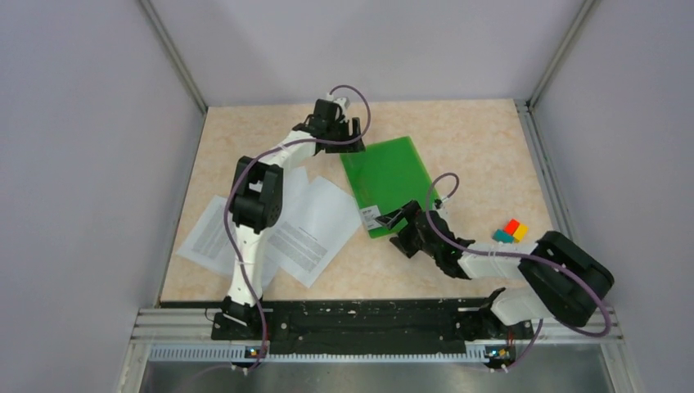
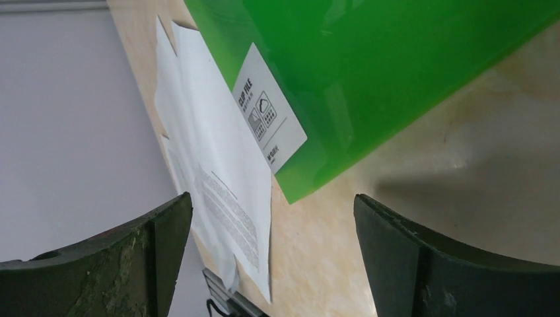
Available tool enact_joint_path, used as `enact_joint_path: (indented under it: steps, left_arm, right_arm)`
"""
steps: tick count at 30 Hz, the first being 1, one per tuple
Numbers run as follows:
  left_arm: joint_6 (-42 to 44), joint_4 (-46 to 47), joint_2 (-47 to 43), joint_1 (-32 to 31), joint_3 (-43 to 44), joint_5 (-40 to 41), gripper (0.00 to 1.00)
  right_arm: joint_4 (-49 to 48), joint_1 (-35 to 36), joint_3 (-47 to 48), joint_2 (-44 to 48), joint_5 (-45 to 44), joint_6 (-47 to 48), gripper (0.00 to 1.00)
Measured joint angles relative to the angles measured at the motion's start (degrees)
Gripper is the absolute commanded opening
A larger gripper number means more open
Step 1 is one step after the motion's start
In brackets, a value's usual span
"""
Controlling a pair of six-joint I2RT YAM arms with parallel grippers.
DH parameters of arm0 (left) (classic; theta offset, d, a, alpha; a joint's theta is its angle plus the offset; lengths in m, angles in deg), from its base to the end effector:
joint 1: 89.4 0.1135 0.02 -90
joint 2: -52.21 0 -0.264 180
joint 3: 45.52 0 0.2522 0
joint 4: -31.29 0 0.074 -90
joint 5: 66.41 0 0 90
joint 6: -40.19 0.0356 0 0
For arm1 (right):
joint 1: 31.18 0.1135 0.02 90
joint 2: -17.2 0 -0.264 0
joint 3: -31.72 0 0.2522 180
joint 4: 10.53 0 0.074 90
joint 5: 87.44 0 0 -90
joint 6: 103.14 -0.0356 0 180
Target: Put the files into the folder
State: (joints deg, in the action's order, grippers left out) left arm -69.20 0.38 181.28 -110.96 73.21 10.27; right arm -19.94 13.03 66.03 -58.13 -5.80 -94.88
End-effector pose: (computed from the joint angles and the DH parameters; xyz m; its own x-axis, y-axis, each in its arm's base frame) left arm 0.4770 -0.1973 0.2016 -0.7506 -0.0508 -0.6588 0.2857 0.8741 -0.3929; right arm 0.1731 0.1612 0.1461 -0.6489 0.7348 -0.1978 0.2854 0.4760 0.8319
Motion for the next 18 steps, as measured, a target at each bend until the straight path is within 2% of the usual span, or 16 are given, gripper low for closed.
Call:
enact_joint_path:
  steps: [7, 14, 18]
  left_arm:
    - [-0.63, 0.98, 2.82, 0.59, 0.26, -3.41, 0.68]
    - [-1.46, 1.27, 3.13, 0.57, 0.61, -3.82, 0.6]
    - [-1.62, 1.29, 3.65, 0.57, 0.7, -3.82, 0.52]
  right_arm:
    - [-17.7, 0.0, -4.02, -8.98, -2.19, -4.94, 0.9]
    - [-35.21, 0.0, -6.64, -18.32, -2.56, -8.66, 0.85]
    - [-43.15, -0.11, -7.89, -22.71, -2.51, -10.51, 0.83]
